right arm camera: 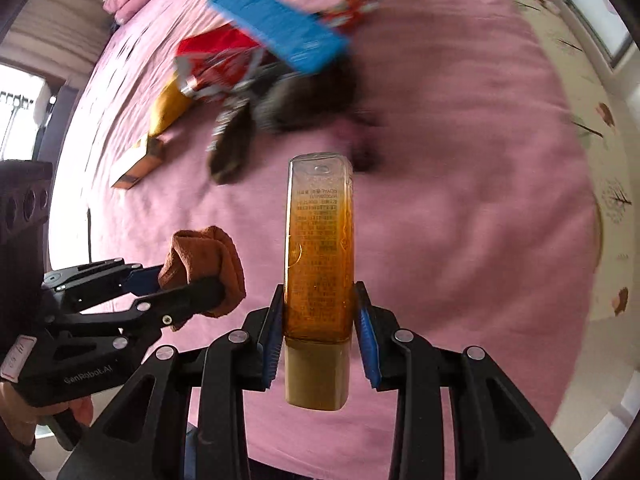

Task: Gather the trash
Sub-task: 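Carry socks and bottle over the yellow bin and open both tools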

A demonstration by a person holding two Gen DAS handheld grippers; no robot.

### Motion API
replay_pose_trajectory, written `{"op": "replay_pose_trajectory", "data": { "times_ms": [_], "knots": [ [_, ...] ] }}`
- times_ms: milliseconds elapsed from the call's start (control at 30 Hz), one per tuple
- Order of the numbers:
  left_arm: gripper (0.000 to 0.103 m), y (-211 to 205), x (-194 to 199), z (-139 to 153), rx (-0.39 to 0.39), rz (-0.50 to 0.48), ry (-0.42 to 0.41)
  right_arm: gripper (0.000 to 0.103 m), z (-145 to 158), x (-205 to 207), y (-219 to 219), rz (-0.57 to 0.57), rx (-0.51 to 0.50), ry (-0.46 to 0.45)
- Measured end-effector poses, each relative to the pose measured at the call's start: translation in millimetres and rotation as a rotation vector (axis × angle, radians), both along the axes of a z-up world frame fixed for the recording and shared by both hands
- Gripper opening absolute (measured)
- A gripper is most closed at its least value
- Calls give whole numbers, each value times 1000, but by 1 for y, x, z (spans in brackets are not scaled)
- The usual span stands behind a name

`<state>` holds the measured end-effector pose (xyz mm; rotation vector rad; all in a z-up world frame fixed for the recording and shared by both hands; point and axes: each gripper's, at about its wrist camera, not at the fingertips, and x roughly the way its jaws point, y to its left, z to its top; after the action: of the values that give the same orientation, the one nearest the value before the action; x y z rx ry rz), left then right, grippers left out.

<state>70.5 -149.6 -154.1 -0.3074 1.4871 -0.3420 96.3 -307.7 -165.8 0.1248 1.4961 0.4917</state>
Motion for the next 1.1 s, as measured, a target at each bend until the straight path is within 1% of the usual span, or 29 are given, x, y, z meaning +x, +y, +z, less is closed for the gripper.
{"op": "replay_pose_trajectory", "data": {
  "times_ms": [167, 367, 433, 500, 667, 700, 767, 900, 967, 1100],
  "knots": [
    [35, -67, 18, 12, -13, -73, -19, 32, 5, 0, -64, -63, -14, -14],
    [35, -151, 39, 17, -22, -181, -29, 32, 8, 4, -142, -137, -30, -22],
    [35, -174, 44, 17, -24, -213, -29, 32, 8, 6, -170, -166, -35, -24],
    [35, -201, 50, 15, -26, -251, -27, 32, 7, 7, -182, -186, -38, -26],
    [35, -252, 63, 9, -26, -329, -27, 32, 1, 10, -235, -244, -46, -27],
    [35, -254, 62, 9, -25, -343, -29, 32, -1, 12, -246, -256, -46, -26],
    [35, -277, 71, 4, -21, -376, -31, 32, -3, 13, -264, -272, -48, -27],
    [35, -308, 85, -2, -19, -416, -33, 32, -10, 20, -292, -296, -51, -25],
    [35, -312, 89, -4, -28, -413, -27, 32, -14, 25, -306, -304, -49, -31],
    [35, -327, 113, -17, -53, -388, 1, 32, -22, 34, -326, -327, -49, -35]
  ]
}}
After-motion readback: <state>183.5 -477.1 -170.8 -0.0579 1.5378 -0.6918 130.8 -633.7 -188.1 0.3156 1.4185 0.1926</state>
